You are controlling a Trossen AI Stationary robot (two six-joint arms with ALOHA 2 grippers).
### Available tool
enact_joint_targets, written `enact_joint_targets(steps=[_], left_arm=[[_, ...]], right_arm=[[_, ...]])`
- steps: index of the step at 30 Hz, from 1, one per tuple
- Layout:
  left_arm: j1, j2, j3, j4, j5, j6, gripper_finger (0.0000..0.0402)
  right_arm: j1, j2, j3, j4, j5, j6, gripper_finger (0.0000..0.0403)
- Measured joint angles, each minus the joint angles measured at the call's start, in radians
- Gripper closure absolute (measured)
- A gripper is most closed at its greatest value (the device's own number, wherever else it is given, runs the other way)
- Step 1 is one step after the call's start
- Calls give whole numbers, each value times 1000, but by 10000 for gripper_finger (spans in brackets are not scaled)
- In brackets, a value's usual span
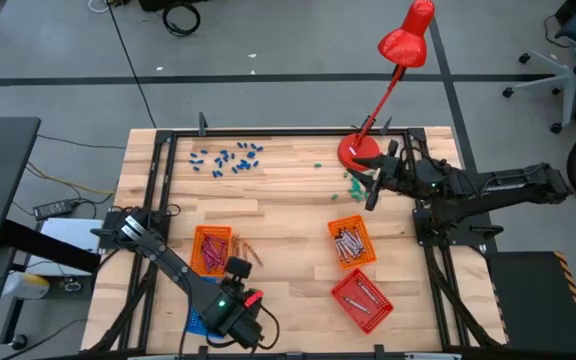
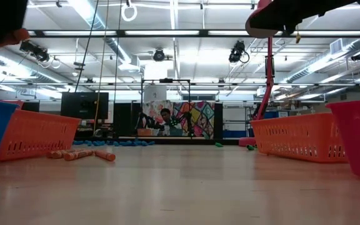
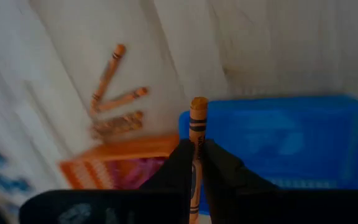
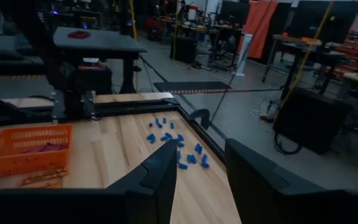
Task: Sort crayons
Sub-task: Put the orange crayon into the blue bin
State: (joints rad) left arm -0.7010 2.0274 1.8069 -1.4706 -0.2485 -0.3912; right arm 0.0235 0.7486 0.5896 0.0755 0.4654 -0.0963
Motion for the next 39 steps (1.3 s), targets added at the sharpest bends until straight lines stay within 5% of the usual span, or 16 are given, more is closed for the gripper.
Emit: enact_joint_targets(steps=[10, 20, 28, 39], left_arm=[[-47, 0, 0, 2, 25, -616, 372], [-92, 0, 0, -10, 24, -1073, 372], [-107, 0, -69, -37, 36, -1301, 372], [-114, 1, -146, 21, 104, -1422, 371]], right_arm=[[0, 80, 0, 111, -112, 25, 264], [1, 128, 0, 181, -206, 46, 264], [5, 135, 0, 186, -257, 62, 264], [57, 135, 0, 178, -261, 69, 264]])
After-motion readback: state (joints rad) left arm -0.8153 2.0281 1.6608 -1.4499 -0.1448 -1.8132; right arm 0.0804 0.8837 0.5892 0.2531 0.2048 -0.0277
